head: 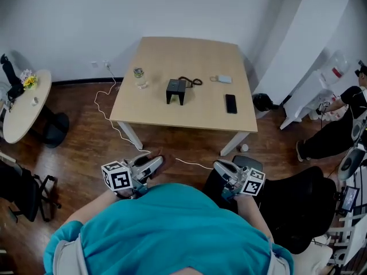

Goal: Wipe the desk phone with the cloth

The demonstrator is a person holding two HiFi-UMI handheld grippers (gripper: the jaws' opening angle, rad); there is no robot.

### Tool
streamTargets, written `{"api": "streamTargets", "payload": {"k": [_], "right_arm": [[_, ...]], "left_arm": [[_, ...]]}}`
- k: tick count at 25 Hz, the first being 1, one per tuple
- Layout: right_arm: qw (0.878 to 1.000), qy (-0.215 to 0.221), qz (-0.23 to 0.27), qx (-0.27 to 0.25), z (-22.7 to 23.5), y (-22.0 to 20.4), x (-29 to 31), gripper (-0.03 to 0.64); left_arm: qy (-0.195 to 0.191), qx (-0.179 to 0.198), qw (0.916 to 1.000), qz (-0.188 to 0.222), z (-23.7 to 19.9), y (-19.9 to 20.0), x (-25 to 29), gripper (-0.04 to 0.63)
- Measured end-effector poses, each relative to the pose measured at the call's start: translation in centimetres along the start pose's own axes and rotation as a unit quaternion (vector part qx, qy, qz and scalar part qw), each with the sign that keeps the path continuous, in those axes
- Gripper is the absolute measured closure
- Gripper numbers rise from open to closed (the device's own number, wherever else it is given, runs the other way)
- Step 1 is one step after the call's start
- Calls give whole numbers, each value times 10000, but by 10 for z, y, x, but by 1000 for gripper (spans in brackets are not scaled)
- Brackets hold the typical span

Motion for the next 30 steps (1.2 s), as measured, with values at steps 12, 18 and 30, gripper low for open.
{"api": "streamTargets", "payload": {"k": [12,18,30], "right_arm": [[9936,-811,-86,-784,-60,-21,101,617],[9924,-826,-254,-871,-91,-43,160,617],[9886,-1253,-191,-817,-90,-40,152,617]], "left_arm": [[355,-243,9967,688,-27,-23,-119,468],[425,-217,9951,867,-43,-9,-159,468],[244,-304,9963,765,-44,-9,-153,468]]}}
Point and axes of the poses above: the fingertips, and each gripper's own axes: x forward along the fingers, z to its right, y out of its top, the point moved 8 cm from there along -x, backward along the fingers, and after that the axes turned 13 degrees about -z, right-handed, at the moved point
